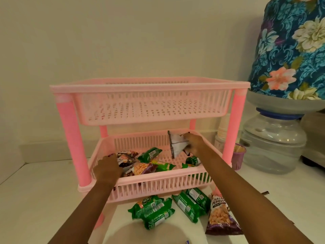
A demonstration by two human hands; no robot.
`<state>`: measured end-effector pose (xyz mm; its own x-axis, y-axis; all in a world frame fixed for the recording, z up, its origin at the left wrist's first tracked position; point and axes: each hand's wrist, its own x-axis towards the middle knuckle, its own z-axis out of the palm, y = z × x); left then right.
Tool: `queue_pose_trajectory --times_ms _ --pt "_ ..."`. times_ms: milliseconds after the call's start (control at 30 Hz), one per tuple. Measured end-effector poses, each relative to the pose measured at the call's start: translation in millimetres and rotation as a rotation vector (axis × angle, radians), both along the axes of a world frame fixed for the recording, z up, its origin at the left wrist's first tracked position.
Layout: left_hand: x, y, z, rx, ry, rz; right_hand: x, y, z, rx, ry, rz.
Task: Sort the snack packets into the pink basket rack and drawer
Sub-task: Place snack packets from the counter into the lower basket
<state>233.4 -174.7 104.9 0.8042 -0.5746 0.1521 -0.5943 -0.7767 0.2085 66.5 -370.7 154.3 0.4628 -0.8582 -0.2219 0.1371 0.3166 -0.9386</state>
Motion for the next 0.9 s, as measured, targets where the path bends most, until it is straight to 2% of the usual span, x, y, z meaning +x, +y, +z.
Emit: queue_pose_trajectory --times_ms 67,233,367,467,533,667,900 --pt "2 -2 -1 -0.011 -0.015 -0.011 7 -6 -5 -0.026 -0.032 -0.015" --pt "1 -1 -3 -0.158 -0.087 -0.04 7 -3 -30 -0.201 0.13 -0.074" --pt "-8 4 -6 -0.39 -0.175 -0.137 -20 20 -36 -0.581 0.165 -0.206" --pt "-22 12 -12 -0.476 -0.169 -0.181 -46 46 -34 -0.758 0.162 -0.218" --pt "-37 20 -18 -0.479 -0.183 -0.251 -63 64 -37 -0.815 0.16 -0.171" --pt "-64 40 -38 -0.471 -0.324 -0.441 -96 102 -55 -0.869 0.259 0.019" --pt "-94 60 -60 -0.312 -0.123 -0.438 -136 155 -102 -1.1 0.533 0.436"
